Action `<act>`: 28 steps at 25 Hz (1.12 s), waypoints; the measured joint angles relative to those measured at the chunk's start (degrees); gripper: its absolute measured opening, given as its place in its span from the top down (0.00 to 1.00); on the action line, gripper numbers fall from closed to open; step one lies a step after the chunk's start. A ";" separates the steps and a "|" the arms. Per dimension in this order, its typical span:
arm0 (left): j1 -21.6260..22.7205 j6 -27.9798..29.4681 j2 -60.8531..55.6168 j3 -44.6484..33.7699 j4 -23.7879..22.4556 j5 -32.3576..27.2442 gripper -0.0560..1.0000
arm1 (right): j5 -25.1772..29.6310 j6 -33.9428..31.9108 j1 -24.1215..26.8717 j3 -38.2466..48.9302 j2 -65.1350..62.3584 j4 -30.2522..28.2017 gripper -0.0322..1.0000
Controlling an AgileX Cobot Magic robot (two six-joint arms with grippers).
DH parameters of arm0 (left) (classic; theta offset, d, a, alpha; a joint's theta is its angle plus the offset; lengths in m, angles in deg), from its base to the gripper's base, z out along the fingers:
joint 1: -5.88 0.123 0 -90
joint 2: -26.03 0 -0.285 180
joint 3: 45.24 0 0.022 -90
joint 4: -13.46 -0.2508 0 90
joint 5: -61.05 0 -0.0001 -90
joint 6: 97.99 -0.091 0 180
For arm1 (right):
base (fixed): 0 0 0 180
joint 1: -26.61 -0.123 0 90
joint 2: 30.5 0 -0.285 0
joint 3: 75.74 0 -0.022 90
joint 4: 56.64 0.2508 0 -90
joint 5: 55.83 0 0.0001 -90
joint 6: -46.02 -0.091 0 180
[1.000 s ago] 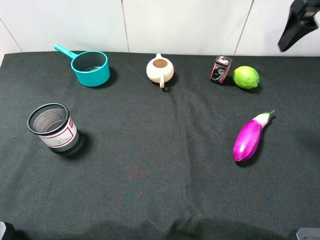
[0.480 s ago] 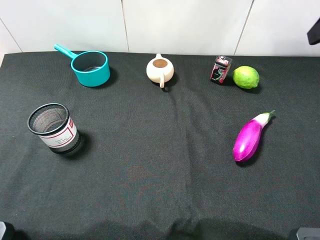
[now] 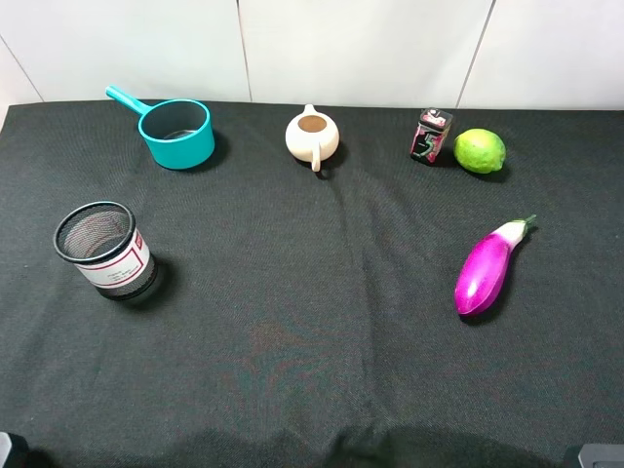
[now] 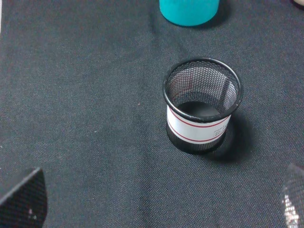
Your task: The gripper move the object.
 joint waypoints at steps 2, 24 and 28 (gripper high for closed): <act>0.00 0.00 0.00 0.00 0.00 0.00 0.02 | 0.12 0.00 0.00 2.68 -3.00 0.00 0.30; 0.00 0.00 0.00 0.00 0.00 0.00 0.02 | -9.06 -0.14 0.00 22.76 -40.78 -2.32 0.30; 0.00 0.00 0.00 0.00 0.00 0.00 0.02 | -9.19 -0.19 0.00 26.07 -45.46 -2.58 0.30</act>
